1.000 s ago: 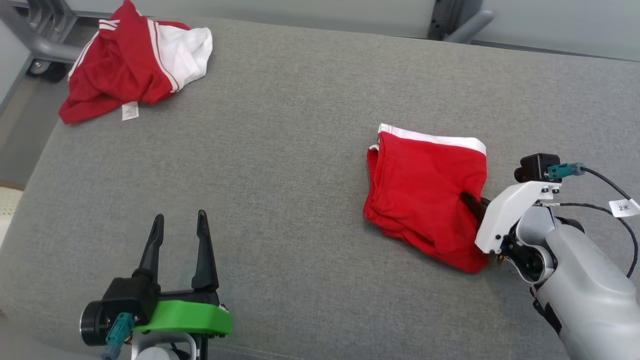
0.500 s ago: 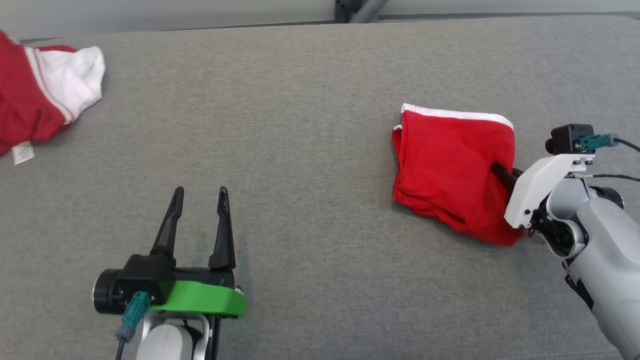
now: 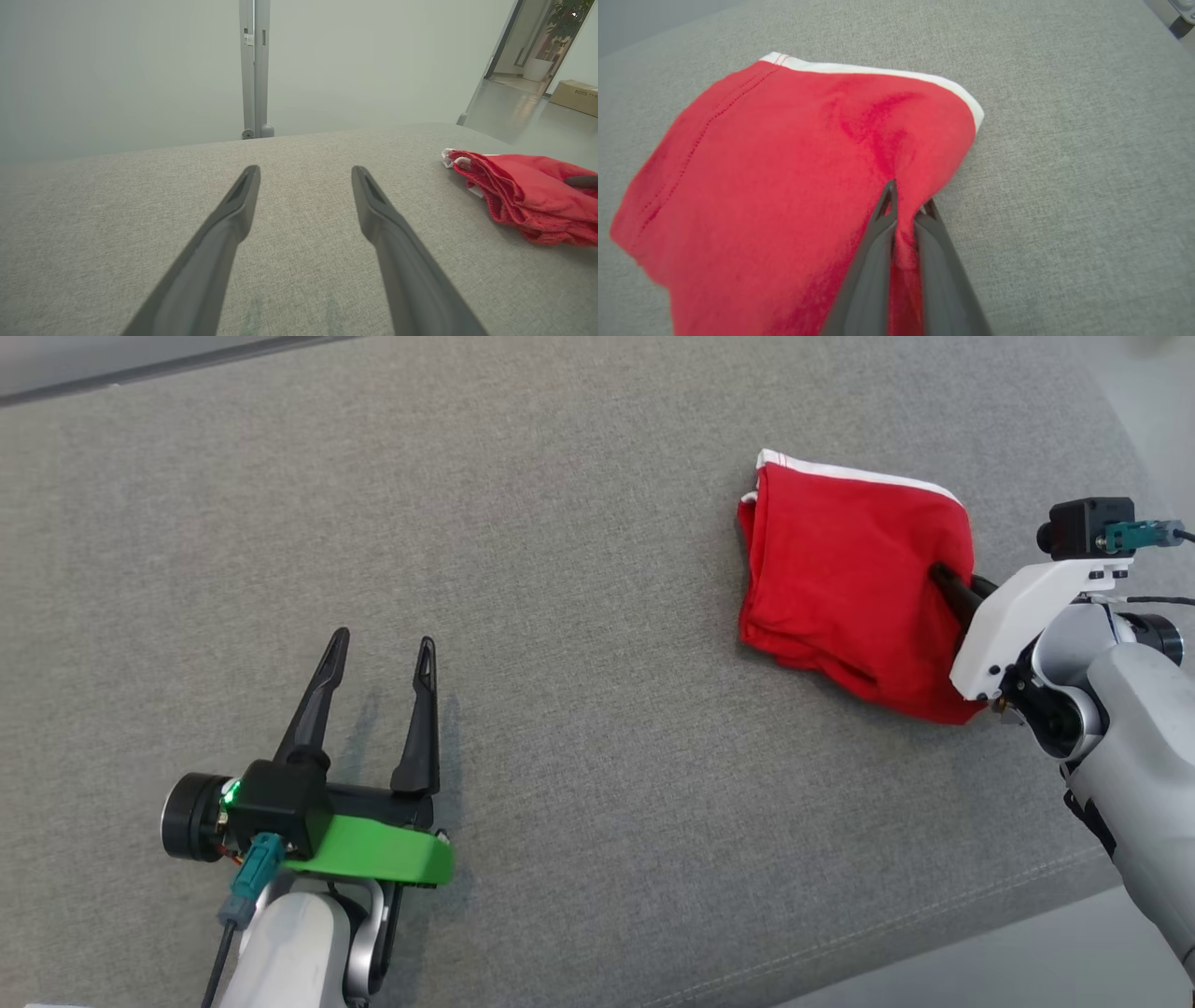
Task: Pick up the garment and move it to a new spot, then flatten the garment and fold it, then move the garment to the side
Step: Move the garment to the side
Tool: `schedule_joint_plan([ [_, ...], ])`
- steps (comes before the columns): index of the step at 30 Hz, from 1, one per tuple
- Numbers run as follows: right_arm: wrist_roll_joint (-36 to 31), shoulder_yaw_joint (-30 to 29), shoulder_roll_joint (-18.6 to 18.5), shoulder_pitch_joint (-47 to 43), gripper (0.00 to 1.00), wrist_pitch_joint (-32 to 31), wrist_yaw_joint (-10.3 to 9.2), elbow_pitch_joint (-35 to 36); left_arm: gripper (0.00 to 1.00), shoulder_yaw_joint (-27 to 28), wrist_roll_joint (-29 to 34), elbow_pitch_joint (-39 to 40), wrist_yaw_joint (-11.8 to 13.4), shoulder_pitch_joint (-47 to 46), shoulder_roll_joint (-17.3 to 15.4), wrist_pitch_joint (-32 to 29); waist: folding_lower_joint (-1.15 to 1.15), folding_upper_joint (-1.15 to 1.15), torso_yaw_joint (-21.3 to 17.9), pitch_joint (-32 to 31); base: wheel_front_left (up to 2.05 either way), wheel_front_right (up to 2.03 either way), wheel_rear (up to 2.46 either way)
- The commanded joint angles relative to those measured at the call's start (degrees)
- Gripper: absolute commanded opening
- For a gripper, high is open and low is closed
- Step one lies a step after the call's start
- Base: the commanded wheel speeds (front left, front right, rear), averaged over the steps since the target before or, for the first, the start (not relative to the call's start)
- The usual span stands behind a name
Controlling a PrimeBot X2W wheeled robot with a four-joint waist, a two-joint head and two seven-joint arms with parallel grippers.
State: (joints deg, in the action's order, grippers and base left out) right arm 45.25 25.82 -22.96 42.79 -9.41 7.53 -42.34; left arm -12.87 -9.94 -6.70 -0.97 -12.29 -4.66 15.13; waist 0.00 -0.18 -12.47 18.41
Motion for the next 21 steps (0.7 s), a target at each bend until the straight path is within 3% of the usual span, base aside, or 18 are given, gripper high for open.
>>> schedule_joint_plan([
  [1, -0.6, 0.5, 0.1, 1.5, 0.00, 0.7, -0.09, -0.7, 1.00, 0.1, 0.6, 0.0, -0.2, -1.1, -0.9, -0.3, 0.00, 0.18, -3.1, 4.2, 0.00, 0.00, 0.00],
  [9, -2.4, 1.9, -2.8, 6.2, 0.00, 2.3, -0.09, -4.6, 1.00, -0.3, 1.0, 1.3, 0.3, -1.9, -1.9, -1.0, 0.00, 0.18, -0.6, 6.3, 0.00, 0.00, 0.00],
  [21, -6.5, 2.3, -9.9, 14.7, 0.00, 3.0, -0.09, -11.3, 1.00, -1.6, 1.5, 4.8, 0.3, -2.1, -2.9, -2.2, 0.00, 0.18, 4.7, 9.4, 0.00, 0.00, 0.00],
])
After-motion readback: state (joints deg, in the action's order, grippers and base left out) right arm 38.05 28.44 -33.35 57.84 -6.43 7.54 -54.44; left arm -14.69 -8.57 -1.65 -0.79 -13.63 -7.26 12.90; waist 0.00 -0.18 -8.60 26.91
